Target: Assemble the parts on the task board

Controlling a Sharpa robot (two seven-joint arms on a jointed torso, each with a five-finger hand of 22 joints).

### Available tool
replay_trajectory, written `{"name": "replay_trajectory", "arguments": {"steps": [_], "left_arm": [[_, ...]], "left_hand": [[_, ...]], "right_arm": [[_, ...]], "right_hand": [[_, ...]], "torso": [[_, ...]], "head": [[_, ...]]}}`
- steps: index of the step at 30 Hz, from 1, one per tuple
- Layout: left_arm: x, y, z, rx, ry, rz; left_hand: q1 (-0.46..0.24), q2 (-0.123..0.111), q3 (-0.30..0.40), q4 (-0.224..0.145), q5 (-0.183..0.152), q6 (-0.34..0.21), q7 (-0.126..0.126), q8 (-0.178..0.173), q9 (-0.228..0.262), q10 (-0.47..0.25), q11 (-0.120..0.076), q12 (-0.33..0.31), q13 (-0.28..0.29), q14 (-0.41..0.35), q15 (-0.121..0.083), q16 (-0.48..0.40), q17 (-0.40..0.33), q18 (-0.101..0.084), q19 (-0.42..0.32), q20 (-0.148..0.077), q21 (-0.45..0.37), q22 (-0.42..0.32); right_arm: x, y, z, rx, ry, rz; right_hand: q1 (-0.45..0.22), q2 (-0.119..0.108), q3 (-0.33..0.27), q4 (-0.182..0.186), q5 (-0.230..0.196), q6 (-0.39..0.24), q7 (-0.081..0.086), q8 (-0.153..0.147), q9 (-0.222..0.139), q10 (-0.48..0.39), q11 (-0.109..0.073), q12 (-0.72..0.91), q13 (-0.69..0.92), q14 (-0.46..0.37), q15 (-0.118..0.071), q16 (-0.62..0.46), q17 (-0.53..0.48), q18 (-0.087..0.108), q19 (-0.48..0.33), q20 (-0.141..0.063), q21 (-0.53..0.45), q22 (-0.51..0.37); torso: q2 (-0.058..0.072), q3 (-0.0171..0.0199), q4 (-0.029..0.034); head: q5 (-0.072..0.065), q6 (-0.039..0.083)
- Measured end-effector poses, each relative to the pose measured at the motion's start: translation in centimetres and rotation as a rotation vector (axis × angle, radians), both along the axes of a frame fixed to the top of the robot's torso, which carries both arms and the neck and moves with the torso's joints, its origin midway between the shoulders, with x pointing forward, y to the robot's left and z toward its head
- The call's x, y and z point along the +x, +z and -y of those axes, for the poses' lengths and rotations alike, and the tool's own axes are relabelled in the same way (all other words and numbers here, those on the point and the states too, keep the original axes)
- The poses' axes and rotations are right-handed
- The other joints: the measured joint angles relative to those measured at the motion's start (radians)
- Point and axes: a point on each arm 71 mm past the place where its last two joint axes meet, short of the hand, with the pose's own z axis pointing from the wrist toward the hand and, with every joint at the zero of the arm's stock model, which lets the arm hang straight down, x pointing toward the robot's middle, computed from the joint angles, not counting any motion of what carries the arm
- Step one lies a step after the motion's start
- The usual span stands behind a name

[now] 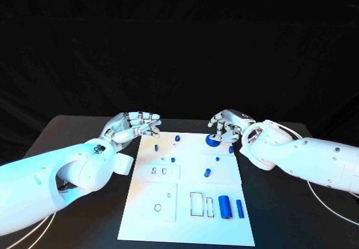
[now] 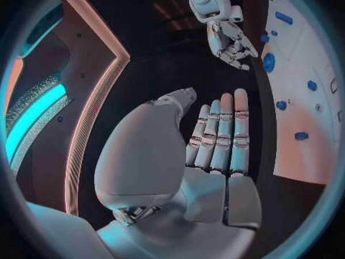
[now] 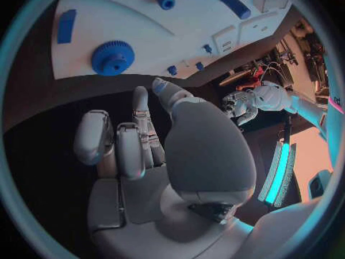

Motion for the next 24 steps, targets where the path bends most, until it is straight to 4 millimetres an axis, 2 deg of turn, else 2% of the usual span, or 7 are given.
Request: {"name": "replay_trajectory", "arguments": {"steps": [2, 6, 8, 10, 17, 20, 24], "left_arm": [[0.0, 0.0, 0.0, 0.0, -0.001, 0.0], [0.0, 0.0, 0.0, -0.001, -0.003, 0.0], [0.0, 0.0, 0.0, -0.001, -0.004, -0.001], [0.0, 0.0, 0.0, -0.001, -0.005, -0.001], [0.0, 0.0, 0.0, -0.002, -0.007, -0.002], [0.0, 0.0, 0.0, -0.002, -0.008, -0.002], [0.0, 0.0, 0.0, -0.002, -0.009, -0.003]], "left_hand": [[0.0, 0.0, 0.0, 0.0, 0.0, 0.0, 0.0, 0.0, 0.001, 0.0, 0.0, 0.0, 0.001, 0.0, 0.0, -0.003, 0.001, 0.0, -0.003, 0.003, 0.0, 0.001], [0.0, 0.0, 0.0, 0.0, 0.0, 0.0, 0.0, 0.0, 0.001, 0.0, 0.0, 0.0, 0.001, 0.0, 0.0, -0.003, 0.001, 0.0, -0.003, 0.003, 0.0, 0.001], [0.0, 0.0, 0.0, 0.0, 0.0, 0.0, 0.0, 0.0, 0.001, 0.0, 0.0, 0.0, 0.001, 0.0, 0.0, -0.003, 0.001, 0.0, -0.003, 0.003, 0.0, 0.001], [0.0, 0.0, 0.0, 0.0, 0.0, 0.0, 0.0, 0.0, 0.001, 0.0, 0.0, 0.0, 0.001, 0.0, 0.0, -0.003, 0.001, 0.0, -0.003, 0.003, 0.004, 0.001], [0.0, 0.0, 0.0, 0.0, 0.0, 0.0, 0.0, 0.0, 0.001, 0.0, 0.0, 0.0, 0.001, 0.0, 0.0, -0.003, 0.001, 0.0, -0.003, 0.003, 0.004, 0.001], [0.0, 0.0, 0.0, 0.0, 0.0, 0.0, 0.0, 0.0, 0.001, 0.0, 0.0, 0.0, 0.001, 0.0, 0.0, -0.003, 0.001, 0.0, -0.003, 0.003, 0.004, 0.001], [0.0, 0.0, 0.0, 0.0, 0.0, 0.0, 0.0, 0.0, 0.001, 0.0, 0.0, 0.0, 0.0, 0.0, 0.0, -0.003, 0.001, 0.0, -0.003, 0.003, 0.004, 0.001]], "right_arm": [[0.2, -0.2, 0.8, 0.008, -0.017, -0.026], [0.6, -0.4, 1.6, 0.015, -0.034, -0.062], [0.9, -0.5, 1.9, 0.015, -0.042, -0.075], [1.1, -0.7, 2.1, 0.014, -0.048, -0.085], [2.0, -1.4, 2.1, 0.006, -0.062, -0.123], [2.3, -1.6, 2.2, 0.002, -0.067, -0.136], [2.5, -2.0, 2.1, -0.004, -0.069, -0.15]], "right_hand": [[0.0, 0.0, -0.015, 0.015, 0.002, -0.009, 0.006, 0.013, 0.008, -0.01, 0.007, 0.231, 0.252, 0.0, 0.0, 0.036, 0.028, 0.0, 0.012, 0.007, 0.017, 0.028], [0.009, 0.009, -0.037, 0.037, 0.006, -0.017, 0.014, 0.022, 0.013, 0.038, 0.021, 0.439, 0.488, 0.002, 0.002, 0.084, 0.034, 0.0, 0.029, 0.011, 0.043, 0.068], [0.011, 0.011, -0.043, 0.043, 0.008, -0.026, 0.015, 0.023, 0.013, 0.059, 0.022, 0.48, 0.538, 0.003, 0.005, 0.096, 0.034, -0.002, 0.034, 0.016, 0.049, 0.08], [0.011, 0.011, -0.047, 0.047, 0.008, -0.038, 0.021, 0.023, 0.013, 0.068, 0.026, 0.502, 0.564, 0.0, 0.008, 0.101, 0.034, -0.016, 0.036, 0.018, 0.055, 0.088], [0.019, 0.019, -0.058, 0.058, 0.008, -0.048, 0.025, 0.023, 0.013, 0.078, 0.029, 0.534, 0.61, 0.004, 0.011, 0.111, 0.034, -0.016, 0.045, 0.02, 0.063, 0.105], [0.026, 0.026, -0.058, 0.058, 0.037, -0.05, 0.022, 0.023, 0.014, 0.079, 0.03, 0.545, 0.62, 0.0, 0.015, 0.117, 0.034, -0.016, 0.048, 0.023, 0.067, 0.109], [0.026, 0.026, -0.06, 0.06, 0.039, -0.05, 0.022, 0.023, 0.014, 0.084, 0.031, 0.549, 0.629, 0.0, 0.015, 0.117, 0.034, -0.015, 0.048, 0.023, 0.07, 0.113]], "torso": [[0.0, 0.0007, -0.0006], [0.0, 0.0006, 0.0011], [0.0, 0.0006, 0.0024], [0.0, 0.0006, 0.0034], [0.002, -0.0006, 0.0064], [0.002, -0.0006, 0.0067], [0.002, -0.0012, 0.0058]], "head": [[-0.002, 0.0], [-0.006, 0.0], [-0.008, 0.0], [-0.009, -0.001], [-0.009, -0.004], [-0.008, -0.005], [-0.009, -0.007]]}}
